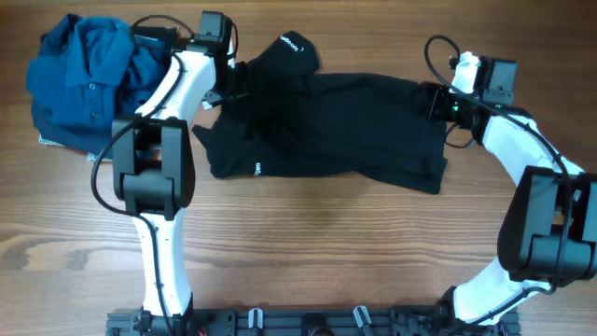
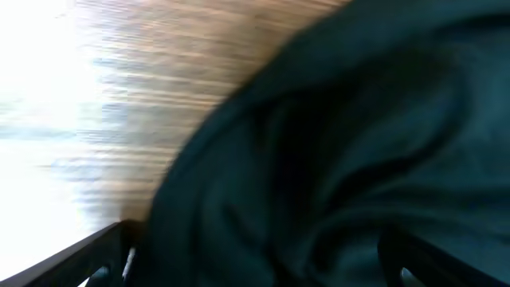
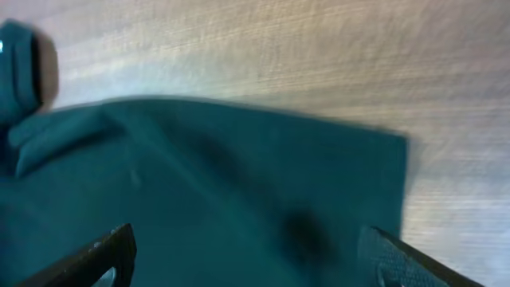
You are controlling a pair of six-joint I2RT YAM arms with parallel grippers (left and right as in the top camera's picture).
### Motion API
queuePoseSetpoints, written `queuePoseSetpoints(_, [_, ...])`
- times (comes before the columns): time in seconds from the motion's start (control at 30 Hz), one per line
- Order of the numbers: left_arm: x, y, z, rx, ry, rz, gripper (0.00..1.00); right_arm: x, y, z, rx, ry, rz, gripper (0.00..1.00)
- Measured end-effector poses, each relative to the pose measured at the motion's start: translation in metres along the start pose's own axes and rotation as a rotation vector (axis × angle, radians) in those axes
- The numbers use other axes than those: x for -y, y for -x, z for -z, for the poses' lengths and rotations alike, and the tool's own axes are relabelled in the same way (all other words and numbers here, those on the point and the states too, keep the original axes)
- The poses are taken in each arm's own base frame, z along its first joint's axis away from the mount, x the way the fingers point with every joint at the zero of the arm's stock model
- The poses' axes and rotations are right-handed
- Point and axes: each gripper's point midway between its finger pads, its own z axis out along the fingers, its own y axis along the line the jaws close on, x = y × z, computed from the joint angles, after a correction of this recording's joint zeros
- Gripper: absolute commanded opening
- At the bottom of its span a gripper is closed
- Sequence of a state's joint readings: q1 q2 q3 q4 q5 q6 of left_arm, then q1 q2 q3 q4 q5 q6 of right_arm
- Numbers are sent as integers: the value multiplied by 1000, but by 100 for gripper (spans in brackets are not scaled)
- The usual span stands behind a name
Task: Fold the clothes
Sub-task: 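Grasp the logo sleeve end on the left with the left gripper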
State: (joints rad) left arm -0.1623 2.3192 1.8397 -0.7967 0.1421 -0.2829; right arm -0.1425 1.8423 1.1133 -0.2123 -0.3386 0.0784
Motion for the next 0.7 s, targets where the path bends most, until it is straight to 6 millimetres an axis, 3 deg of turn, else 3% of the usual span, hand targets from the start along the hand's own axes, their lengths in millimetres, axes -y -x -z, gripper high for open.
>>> queuePoseSetpoints(0.07, [9,6,3,21,-22,-68,100,-3,0,4,-31,9,-5,90])
queuePoseSetpoints(0.27, [52,52,34,194,-92,-219,99,-20,19,31,-118,32,-1,96])
queuePoseSetpoints(0.37, [69,69,51,265,-107,-268,99,-29,39,51,-126,33,7,96])
queuePoseSetpoints(0.57, [111,124,97,543,-142,-356,100,-47,100,90,-15,21,83,96])
queuePoseSetpoints(0.7, [125,133,100,609,-154,-398,100,-49,96,92,-37,14,85,96])
